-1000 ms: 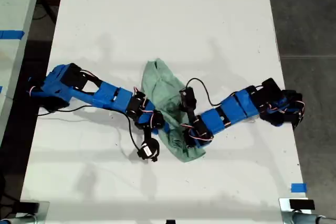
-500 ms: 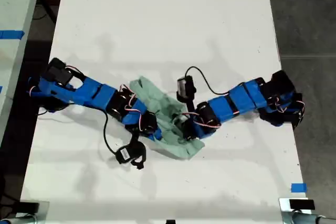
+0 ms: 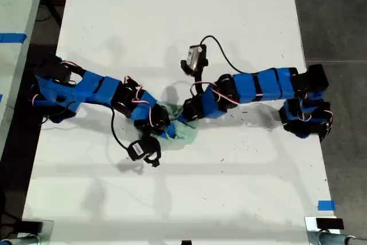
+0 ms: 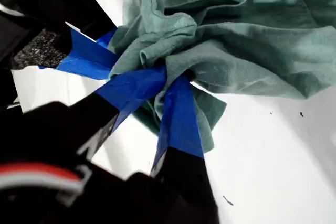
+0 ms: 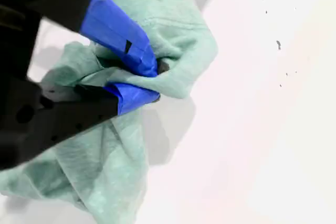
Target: Fold t shirt
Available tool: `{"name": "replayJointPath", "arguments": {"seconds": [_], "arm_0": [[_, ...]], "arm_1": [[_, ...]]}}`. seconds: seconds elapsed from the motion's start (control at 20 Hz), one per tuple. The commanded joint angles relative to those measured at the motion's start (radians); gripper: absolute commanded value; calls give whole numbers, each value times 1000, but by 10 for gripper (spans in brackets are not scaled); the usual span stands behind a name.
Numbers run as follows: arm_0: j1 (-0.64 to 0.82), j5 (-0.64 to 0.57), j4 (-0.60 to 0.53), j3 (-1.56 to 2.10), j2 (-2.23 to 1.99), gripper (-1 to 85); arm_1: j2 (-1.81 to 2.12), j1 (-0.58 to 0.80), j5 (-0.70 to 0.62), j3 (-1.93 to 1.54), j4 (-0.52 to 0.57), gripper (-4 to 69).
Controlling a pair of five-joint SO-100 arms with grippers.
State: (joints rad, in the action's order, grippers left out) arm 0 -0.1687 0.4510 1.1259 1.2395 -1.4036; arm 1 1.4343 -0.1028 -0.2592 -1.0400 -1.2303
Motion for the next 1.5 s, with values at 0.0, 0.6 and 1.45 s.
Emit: {"name": "replayJointPath", "arguments": {"seconds": [0.0,0.6,1.45], "arm_0": [[-49,71,-25,-20,-17,-1],[-164,548,-72,767,-680,-1],[206,46,163,992,-1097,156]], "arm_1": [[80,15,-38,20,54,19],[-14,202,-339,-29,347,19],[-195,351,-531,143,195,492]]}}
